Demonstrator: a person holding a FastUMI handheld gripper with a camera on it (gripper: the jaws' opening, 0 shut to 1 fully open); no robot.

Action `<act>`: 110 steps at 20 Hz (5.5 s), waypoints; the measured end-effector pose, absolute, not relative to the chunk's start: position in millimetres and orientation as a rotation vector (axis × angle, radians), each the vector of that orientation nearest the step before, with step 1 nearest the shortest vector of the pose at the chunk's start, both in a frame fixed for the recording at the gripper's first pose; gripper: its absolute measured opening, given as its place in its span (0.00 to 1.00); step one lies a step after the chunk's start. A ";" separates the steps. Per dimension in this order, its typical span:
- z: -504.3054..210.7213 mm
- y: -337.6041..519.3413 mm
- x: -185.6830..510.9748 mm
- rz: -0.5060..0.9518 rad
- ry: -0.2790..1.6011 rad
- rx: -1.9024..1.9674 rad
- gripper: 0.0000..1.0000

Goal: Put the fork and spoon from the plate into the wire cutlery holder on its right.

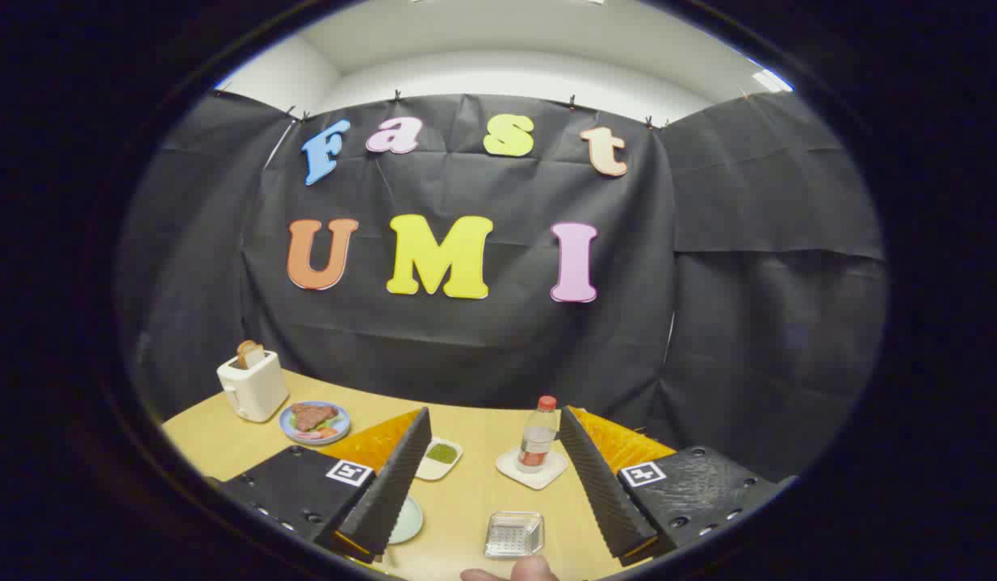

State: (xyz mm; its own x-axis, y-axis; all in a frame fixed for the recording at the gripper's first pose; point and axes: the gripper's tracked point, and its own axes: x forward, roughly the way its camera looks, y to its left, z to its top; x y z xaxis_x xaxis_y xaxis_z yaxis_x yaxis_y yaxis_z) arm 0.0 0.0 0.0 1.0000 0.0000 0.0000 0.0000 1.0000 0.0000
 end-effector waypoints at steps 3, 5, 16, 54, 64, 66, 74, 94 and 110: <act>-13.8 12.3 5.1 0.023 0.055 -0.007 0.95; -10.8 22.6 4.1 0.048 0.061 -0.008 0.95; -13.3 67.2 5.7 0.151 0.120 -0.063 0.95; -297.5 124.4 -30.7 0.233 1.308 -0.132 0.74; -298.3 132.8 -26.3 0.239 1.355 -0.070 0.00; -294.4 131.5 -24.9 0.250 1.351 -0.062 0.00; -248.8 113.1 -26.7 0.289 1.333 0.006 0.00; -132.4 -20.6 -16.7 0.196 1.255 0.058 0.00; -206.9 -58.8 -44.4 0.066 1.525 0.175 0.00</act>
